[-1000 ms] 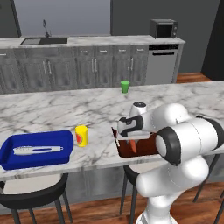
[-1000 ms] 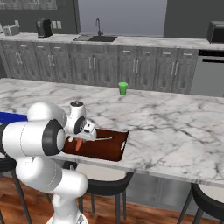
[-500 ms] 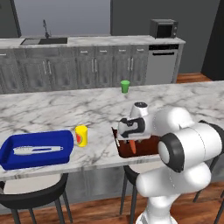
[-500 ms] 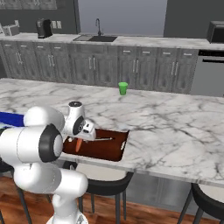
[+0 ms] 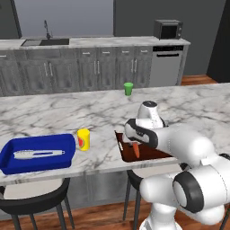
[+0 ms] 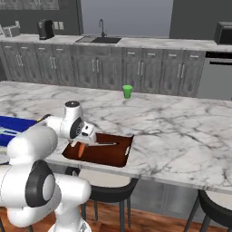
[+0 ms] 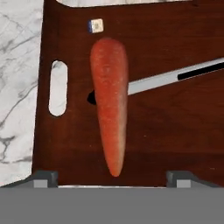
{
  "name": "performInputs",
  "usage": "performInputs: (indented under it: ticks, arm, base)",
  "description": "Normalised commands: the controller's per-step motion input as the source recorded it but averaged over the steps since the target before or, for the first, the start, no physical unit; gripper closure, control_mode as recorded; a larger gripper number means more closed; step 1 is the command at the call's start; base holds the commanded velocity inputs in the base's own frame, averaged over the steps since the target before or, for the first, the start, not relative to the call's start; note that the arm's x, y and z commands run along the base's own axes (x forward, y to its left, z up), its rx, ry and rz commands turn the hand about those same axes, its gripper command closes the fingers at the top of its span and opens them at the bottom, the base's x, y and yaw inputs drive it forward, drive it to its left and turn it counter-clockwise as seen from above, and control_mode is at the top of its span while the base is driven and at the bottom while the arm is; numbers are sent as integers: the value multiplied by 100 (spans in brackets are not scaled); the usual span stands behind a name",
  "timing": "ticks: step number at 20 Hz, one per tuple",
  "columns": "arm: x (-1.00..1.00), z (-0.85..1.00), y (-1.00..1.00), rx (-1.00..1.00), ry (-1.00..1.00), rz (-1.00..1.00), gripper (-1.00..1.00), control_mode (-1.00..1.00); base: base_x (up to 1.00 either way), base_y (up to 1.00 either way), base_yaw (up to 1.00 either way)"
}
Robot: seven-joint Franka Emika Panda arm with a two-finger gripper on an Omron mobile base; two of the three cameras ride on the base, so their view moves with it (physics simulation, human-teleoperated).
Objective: Gather the cucumber and carrot from the fridge and place them on a tray on the dining counter. Then gather the fishs from the fridge and place them on the other tray.
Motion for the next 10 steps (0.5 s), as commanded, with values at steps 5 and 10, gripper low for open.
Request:
performInputs:
  ticks: [5,10]
  arm:
    - [-53,62,0,0,-5,0,-100,-100]
    - [-66,56,0,0,-10,0,-100,-100]
  base:
    - [0,0,0]
    - [0,0,0]
